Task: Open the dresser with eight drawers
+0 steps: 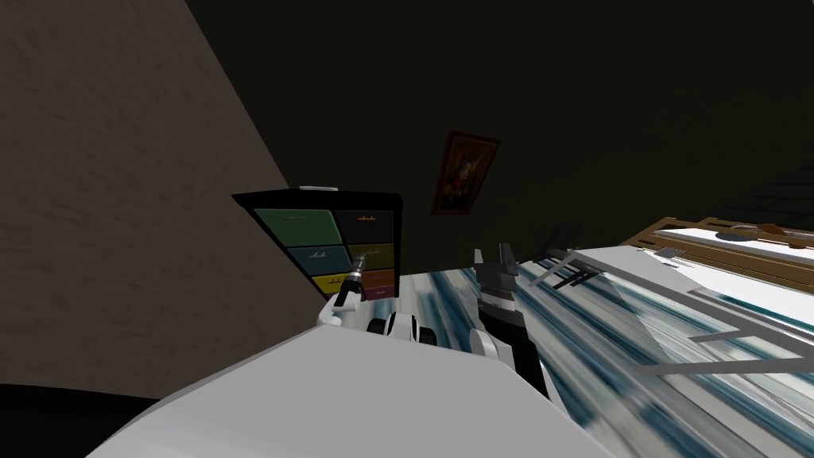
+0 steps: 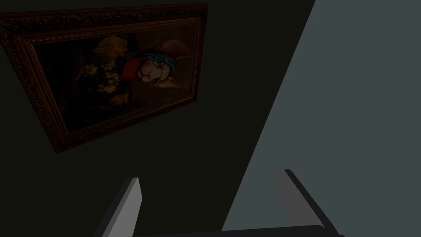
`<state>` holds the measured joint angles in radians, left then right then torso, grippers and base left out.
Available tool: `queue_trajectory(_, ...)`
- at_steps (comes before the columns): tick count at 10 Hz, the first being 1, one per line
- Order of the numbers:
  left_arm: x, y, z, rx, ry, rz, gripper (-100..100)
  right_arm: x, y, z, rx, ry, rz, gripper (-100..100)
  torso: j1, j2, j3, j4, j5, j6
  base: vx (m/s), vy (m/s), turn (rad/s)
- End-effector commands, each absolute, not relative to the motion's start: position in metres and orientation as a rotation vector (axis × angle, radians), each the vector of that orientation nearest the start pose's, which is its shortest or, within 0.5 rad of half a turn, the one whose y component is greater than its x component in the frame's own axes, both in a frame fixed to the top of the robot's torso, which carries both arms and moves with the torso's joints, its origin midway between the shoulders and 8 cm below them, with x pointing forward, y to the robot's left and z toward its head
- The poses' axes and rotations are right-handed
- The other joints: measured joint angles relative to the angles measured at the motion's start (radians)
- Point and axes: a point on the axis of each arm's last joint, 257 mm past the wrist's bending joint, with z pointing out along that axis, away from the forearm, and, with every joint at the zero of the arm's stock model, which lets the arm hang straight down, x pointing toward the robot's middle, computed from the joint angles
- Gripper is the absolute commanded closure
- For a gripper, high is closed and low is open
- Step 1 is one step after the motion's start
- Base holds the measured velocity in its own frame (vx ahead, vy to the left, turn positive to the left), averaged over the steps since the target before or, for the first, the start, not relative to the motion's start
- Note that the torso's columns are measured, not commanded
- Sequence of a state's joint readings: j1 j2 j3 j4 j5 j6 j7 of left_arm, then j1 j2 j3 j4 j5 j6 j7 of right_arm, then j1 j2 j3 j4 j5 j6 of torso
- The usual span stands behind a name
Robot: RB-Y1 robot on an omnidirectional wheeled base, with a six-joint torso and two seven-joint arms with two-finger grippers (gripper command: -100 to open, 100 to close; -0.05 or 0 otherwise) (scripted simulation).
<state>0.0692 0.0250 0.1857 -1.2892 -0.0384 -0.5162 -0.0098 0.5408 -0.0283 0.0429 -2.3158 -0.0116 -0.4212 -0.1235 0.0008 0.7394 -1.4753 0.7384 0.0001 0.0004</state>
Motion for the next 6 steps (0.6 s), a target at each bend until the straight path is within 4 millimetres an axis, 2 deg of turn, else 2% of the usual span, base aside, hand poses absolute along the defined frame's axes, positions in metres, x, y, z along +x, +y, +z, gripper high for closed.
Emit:
queue_trajectory(1, 0.47, 0.311, -0.27, -1.113, 1.019, -1.126, 100, 0.349, -0.269, 0.011, 0.769, 0.649, 1.433, 0, -0.001, -0.003, -0.001, -0.001, 0.0, -0.001, 0.097, -0.039, 0.103)
queue_trajectory(2, 0.465, 0.314, -0.266, -1.107, 1.012, -1.122, 100, 0.349, -0.269, 0.011, 0.769, 0.649, 1.434, 0, -0.001, -0.002, -0.001, -0.001, 0.0, 0.0, 0.033, -0.019, 0.002)
queue_trajectory(3, 0.457, 0.299, -0.273, -1.144, 1.029, -1.161, 100, 0.349, -0.269, 0.011, 0.769, 0.649, 1.434, 0, -0.001, 0.001, 0.001, 0.001, 0.0, 0.001, 0.069, -0.037, 0.159)
queue_trajectory(4, 0.451, 0.292, -0.271, -1.137, 1.035, -1.174, 100, 0.349, -0.269, 0.011, 0.769, 0.649, 1.433, 0, -0.003, -0.001, 0.0, 0.0, 0.0, 0.001, 0.074, -0.034, 0.134)
queue_trajectory(6, 0.447, 0.294, -0.258, -1.118, 1.017, -1.177, 100, 0.349, -0.269, 0.011, 0.769, 0.649, 1.434, 0, -0.006, -0.003, -0.002, -0.001, 0.0, 0.007, 0.019, -0.005, -0.01)
